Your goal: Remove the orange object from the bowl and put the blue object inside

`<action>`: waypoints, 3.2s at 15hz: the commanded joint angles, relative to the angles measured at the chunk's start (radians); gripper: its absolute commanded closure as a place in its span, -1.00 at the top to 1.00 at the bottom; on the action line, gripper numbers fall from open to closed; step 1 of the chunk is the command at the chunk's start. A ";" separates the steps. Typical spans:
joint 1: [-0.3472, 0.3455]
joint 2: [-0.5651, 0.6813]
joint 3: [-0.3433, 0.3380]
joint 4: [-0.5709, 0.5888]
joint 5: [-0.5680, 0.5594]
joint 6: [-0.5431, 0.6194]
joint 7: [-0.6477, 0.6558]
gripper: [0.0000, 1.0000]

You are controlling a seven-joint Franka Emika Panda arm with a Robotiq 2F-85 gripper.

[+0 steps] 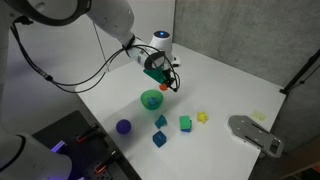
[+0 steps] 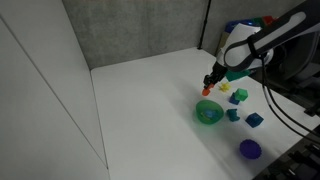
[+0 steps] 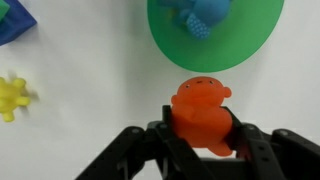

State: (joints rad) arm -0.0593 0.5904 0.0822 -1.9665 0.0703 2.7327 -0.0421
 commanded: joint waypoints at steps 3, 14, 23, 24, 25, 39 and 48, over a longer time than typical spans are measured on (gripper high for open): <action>-0.034 -0.086 -0.085 -0.042 -0.015 -0.072 -0.009 -0.51; -0.057 -0.144 -0.220 -0.122 -0.136 -0.228 -0.011 0.63; -0.064 -0.211 -0.195 -0.173 -0.126 -0.307 -0.050 1.00; -0.066 -0.226 -0.185 -0.186 -0.115 -0.326 -0.061 1.00; -0.068 -0.243 -0.176 -0.203 -0.107 -0.341 -0.074 1.00; -0.054 -0.294 -0.122 -0.357 -0.048 -0.379 -0.183 1.00; -0.029 -0.173 -0.075 -0.363 -0.024 -0.344 -0.171 1.00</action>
State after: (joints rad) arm -0.0935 0.3882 -0.0100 -2.3275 0.0279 2.3706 -0.2239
